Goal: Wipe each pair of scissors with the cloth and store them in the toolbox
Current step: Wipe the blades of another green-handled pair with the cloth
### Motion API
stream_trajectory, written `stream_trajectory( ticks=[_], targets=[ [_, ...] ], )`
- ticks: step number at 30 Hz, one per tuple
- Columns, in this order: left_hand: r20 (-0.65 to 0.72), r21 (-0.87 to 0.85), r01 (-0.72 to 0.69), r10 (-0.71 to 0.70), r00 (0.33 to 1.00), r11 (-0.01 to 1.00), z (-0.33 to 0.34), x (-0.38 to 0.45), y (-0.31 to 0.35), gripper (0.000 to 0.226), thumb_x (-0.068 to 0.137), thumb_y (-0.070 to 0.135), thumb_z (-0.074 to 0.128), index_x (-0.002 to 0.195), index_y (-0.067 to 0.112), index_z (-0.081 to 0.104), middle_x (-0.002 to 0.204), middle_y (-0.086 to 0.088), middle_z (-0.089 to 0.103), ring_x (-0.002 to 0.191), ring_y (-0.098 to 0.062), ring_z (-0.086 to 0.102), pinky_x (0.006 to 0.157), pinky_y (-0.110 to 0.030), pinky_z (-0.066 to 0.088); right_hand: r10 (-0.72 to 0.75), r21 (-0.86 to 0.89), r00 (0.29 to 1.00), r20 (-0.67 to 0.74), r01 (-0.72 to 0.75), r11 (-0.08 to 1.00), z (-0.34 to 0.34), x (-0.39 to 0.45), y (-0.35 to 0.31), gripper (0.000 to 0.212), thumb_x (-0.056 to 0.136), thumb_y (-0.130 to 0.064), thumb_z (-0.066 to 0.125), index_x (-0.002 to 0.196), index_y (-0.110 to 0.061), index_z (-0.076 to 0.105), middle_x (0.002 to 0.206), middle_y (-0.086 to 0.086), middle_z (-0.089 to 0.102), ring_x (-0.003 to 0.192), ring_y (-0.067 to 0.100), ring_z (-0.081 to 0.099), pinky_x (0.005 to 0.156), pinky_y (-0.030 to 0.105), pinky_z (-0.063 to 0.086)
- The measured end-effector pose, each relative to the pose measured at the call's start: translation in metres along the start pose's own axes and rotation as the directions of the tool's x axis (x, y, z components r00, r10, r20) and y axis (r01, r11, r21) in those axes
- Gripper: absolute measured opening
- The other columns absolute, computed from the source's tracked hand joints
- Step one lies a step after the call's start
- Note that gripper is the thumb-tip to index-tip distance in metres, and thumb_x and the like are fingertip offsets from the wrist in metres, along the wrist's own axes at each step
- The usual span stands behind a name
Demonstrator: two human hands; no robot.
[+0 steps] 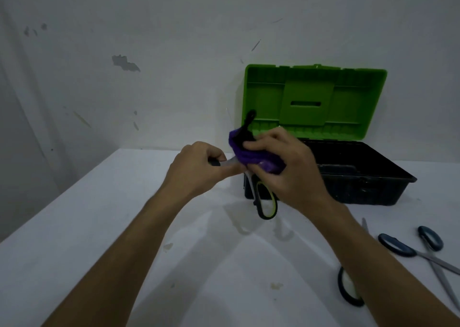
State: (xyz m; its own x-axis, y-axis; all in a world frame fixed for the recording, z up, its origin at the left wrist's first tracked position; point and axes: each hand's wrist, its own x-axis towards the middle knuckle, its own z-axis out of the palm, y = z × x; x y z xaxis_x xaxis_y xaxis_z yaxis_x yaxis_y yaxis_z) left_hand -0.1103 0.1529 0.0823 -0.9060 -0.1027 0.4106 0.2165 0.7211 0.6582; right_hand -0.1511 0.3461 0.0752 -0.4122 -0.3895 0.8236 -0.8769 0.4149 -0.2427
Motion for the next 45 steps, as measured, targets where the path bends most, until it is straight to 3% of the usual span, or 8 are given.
stream_trajectory(
  ticks=[10, 16, 20, 27, 31, 36, 40, 45],
  targets=[
    [0.048, 0.054, 0.029, -0.032, 0.998, 0.998, -0.002, -0.002, -0.009, 0.043, 0.068, 0.059, 0.078, 0.054, 0.023, 0.058, 0.043, 0.013, 0.046, 0.045, -0.006, 0.043, 0.053, -0.026, 0.036, 0.114, -0.114, 0.981, -0.154, -0.132, 0.985, -0.011, -0.002, 0.026, 0.038, 0.077, -0.01, 0.079, 0.113, -0.018, 0.069, 0.106, -0.002, 0.06, 0.093, 0.018, 0.057, 0.078, 0.034, 0.051],
    [0.008, 0.143, 0.166, -0.169, 0.986, 0.976, -0.006, -0.005, 0.003, 0.084, 0.059, 0.064, 0.081, 0.112, 0.018, 0.035, 0.086, 0.002, 0.06, 0.074, -0.013, 0.059, 0.065, -0.032, 0.049, -0.024, 0.001, 0.983, 0.182, 0.024, 1.0, -0.012, 0.005, 0.007, 0.037, 0.078, -0.014, 0.078, 0.113, -0.027, 0.071, 0.118, -0.011, 0.065, 0.101, 0.018, 0.055, 0.087, 0.029, 0.045],
    [-0.006, 0.23, 0.129, -0.131, 0.991, 0.965, -0.006, -0.008, 0.007, 0.087, 0.057, 0.063, 0.083, 0.107, 0.018, 0.027, 0.08, 0.002, 0.059, 0.063, -0.013, 0.055, 0.054, -0.03, 0.04, -0.027, -0.089, 0.955, 0.294, 0.056, 0.994, -0.008, 0.003, 0.008, 0.037, 0.082, -0.011, 0.074, 0.112, -0.032, 0.071, 0.12, -0.015, 0.061, 0.096, 0.015, 0.047, 0.082, 0.035, 0.047],
    [0.139, 0.311, 0.013, -0.059, 0.989, 0.95, 0.006, -0.016, 0.019, 0.088, 0.056, 0.066, 0.081, 0.109, 0.02, 0.028, 0.082, 0.002, 0.057, 0.068, -0.014, 0.056, 0.061, -0.033, 0.049, 0.064, -0.302, 0.983, 0.174, -0.009, 0.953, -0.017, 0.007, 0.014, 0.04, 0.083, -0.011, 0.071, 0.116, -0.032, 0.069, 0.122, -0.012, 0.06, 0.098, 0.017, 0.043, 0.075, 0.037, 0.048],
    [0.183, 0.309, 0.021, -0.081, 0.98, 0.951, 0.011, -0.014, 0.02, 0.089, 0.057, 0.066, 0.08, 0.11, 0.02, 0.026, 0.08, 0.002, 0.055, 0.067, -0.012, 0.054, 0.061, -0.032, 0.048, 0.085, -0.248, 0.991, 0.107, -0.056, 0.967, -0.033, 0.01, 0.014, 0.041, 0.082, -0.014, 0.074, 0.119, -0.032, 0.067, 0.119, -0.011, 0.059, 0.096, 0.014, 0.043, 0.077, 0.028, 0.041],
    [0.149, 0.285, 0.009, -0.054, 0.987, 0.958, 0.008, -0.016, 0.018, 0.09, 0.054, 0.067, 0.081, 0.108, 0.022, 0.026, 0.079, 0.003, 0.059, 0.066, -0.013, 0.057, 0.062, -0.034, 0.05, 0.107, -0.033, 0.905, 0.411, -0.102, 0.994, -0.035, 0.015, -0.004, 0.036, 0.08, -0.019, 0.076, 0.11, -0.037, 0.07, 0.114, -0.016, 0.061, 0.105, 0.008, 0.054, 0.091, 0.032, 0.047],
    [0.175, 0.259, -0.041, -0.005, 0.984, 0.965, 0.005, -0.019, 0.022, 0.087, 0.053, 0.068, 0.081, 0.105, 0.024, 0.026, 0.08, 0.002, 0.062, 0.069, -0.017, 0.06, 0.068, -0.038, 0.055, 0.157, -0.083, 0.965, 0.209, -0.142, 0.986, -0.031, 0.014, 0.003, 0.039, 0.081, -0.017, 0.075, 0.115, -0.035, 0.067, 0.114, -0.012, 0.061, 0.102, 0.014, 0.053, 0.089, 0.033, 0.045],
    [0.245, 0.227, -0.004, -0.053, 0.968, 0.974, 0.011, -0.017, 0.022, 0.085, 0.06, 0.063, 0.081, 0.111, 0.019, 0.028, 0.066, 0.006, 0.046, 0.054, -0.009, 0.042, 0.051, -0.024, 0.038, 0.183, -0.254, 0.982, -0.045, -0.189, 0.949, -0.043, 0.015, 0.01, 0.042, 0.081, -0.017, 0.075, 0.121, -0.026, 0.065, 0.117, -0.005, 0.061, 0.102, 0.018, 0.052, 0.083, 0.02, 0.037]
  ],
)
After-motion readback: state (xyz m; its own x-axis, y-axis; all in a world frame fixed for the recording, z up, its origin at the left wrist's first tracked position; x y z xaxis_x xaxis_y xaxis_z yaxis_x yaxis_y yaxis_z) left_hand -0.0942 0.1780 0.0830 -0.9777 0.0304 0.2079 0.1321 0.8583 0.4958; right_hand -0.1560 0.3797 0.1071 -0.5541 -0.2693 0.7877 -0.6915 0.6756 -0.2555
